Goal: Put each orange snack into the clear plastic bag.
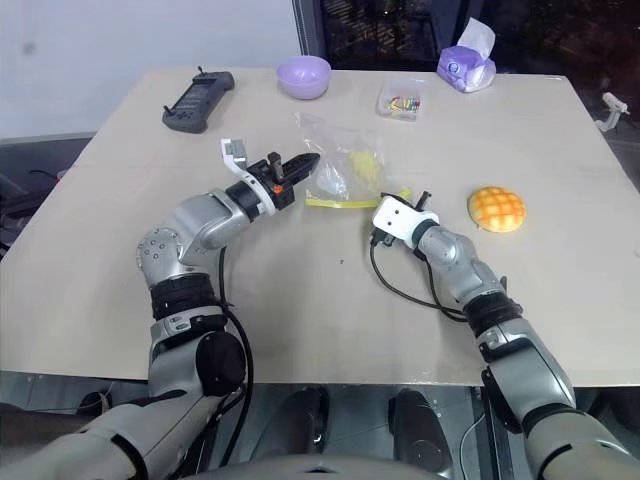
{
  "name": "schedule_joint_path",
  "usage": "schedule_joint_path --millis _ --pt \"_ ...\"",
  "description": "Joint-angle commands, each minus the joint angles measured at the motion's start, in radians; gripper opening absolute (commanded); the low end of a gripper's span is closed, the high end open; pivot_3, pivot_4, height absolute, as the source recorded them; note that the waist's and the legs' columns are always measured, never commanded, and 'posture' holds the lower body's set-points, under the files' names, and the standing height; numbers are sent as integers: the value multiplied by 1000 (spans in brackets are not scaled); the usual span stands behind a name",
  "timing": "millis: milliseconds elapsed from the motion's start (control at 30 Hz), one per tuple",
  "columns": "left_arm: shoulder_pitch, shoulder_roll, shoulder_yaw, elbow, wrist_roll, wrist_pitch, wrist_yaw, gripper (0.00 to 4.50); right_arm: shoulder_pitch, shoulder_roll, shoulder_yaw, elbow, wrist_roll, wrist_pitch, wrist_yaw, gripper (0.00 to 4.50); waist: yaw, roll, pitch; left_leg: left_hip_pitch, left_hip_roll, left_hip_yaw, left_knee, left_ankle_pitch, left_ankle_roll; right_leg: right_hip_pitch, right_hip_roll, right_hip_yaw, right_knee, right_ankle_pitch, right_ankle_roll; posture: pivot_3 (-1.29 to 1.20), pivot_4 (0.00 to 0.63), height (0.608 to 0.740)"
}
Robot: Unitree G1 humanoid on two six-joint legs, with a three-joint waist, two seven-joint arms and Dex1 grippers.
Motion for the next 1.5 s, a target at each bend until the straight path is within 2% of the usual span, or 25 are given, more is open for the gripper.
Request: schedule_joint_path --millis 33,100,167,267,333,467,567,667,733,800,833,967,1067,1267,1500 --pt "32 52 -90 -116 94 -27 -126 0 -27 -1 -21 -13 12 -29 -11 7 -1 0 0 0 0 0 0 0 0 0 0 0 0 0 0 0 150 740" --pt "68 99 -179 -202 218 -86 -246 0 -23 -3 -22 -25 14 -30 -3 7 -1 0 0 0 0 0 -1 0 0 0 0 0 0 0 0 0 150 740" --pt "79 91 -178 -209 246 -139 -271 0 -25 -4 -25 -37 18 -25 3 7 1 0 0 0 0 0 -1 0 0 0 0 0 0 0 0 0 150 740" --pt "96 158 -232 -220 336 -156 -363 762 -42 -4 -30 -62 22 -5 18 0 2 0 0 0 0 0 -1 0 0 0 0 0 0 0 0 0 150 740" --pt "120 233 -304 -251 436 -172 -438 1659 -59 1 -33 -75 32 23 45 0 -6 0 0 1 0 0 -2 0 0 0 1 1 0 0 0 0 150 740" --pt "172 373 -401 -297 601 -268 -625 1659 -89 9 -33 -96 30 88 73 0 -18 0 0 1 0 1 -4 0 -1 -1 1 1 -1 0 0 0 150 740" --pt "181 459 -430 -266 802 -473 -687 1659 -118 14 -31 -97 21 139 82 0 -23 1 0 1 0 1 -6 1 -2 -2 1 1 -1 0 0 0 150 740" --pt "143 457 -403 -257 895 -634 -703 1659 -135 18 -13 -88 10 156 95 0 -18 1 0 1 0 0 -7 1 -2 -2 1 0 -1 0 0 0 150 740" --pt "68 436 -337 -211 883 -662 -656 1659 -141 24 -7 -83 9 159 104 0 -10 0 0 0 0 0 -7 1 -2 -2 0 0 -2 0 0 0 150 740" --pt "11 449 -342 -201 921 -688 -667 1659 -146 33 1 -75 7 164 115 0 -6 -2 2 0 0 -1 -7 1 -2 -2 0 -1 -2 0 0 0 150 740" --pt "8 461 -374 -215 954 -700 -698 1659 -148 37 4 -71 6 167 119 0 -6 -2 2 0 0 -1 -7 1 -2 -2 0 -1 -2 0 0 0 150 740" --pt "111 542 -631 -351 1180 -827 -879 1659 -161 67 2 -67 4 247 115 0 -15 -1 1 1 0 1 -10 1 -2 -2 0 1 -4 0 0 0 150 740" --pt "188 581 -753 -398 1311 -904 -952 1659 -172 90 0 -77 -5 303 97 0 -22 0 1 1 0 1 -11 1 -2 -2 0 1 -4 0 0 0 150 740" --pt "307 643 -845 -440 1431 -950 -1064 1659 -179 103 7 -81 -24 336 72 0 -25 1 2 1 3 2 -11 1 -2 -5 3 2 0 0 -1 0 150 740" --pt "281 600 -829 -364 1596 -1056 -964 1659 -159 107 13 -101 -24 335 77 0 -17 1 2 0 2 2 -10 -1 2 -5 3 2 -1 0 -1 0 150 740"
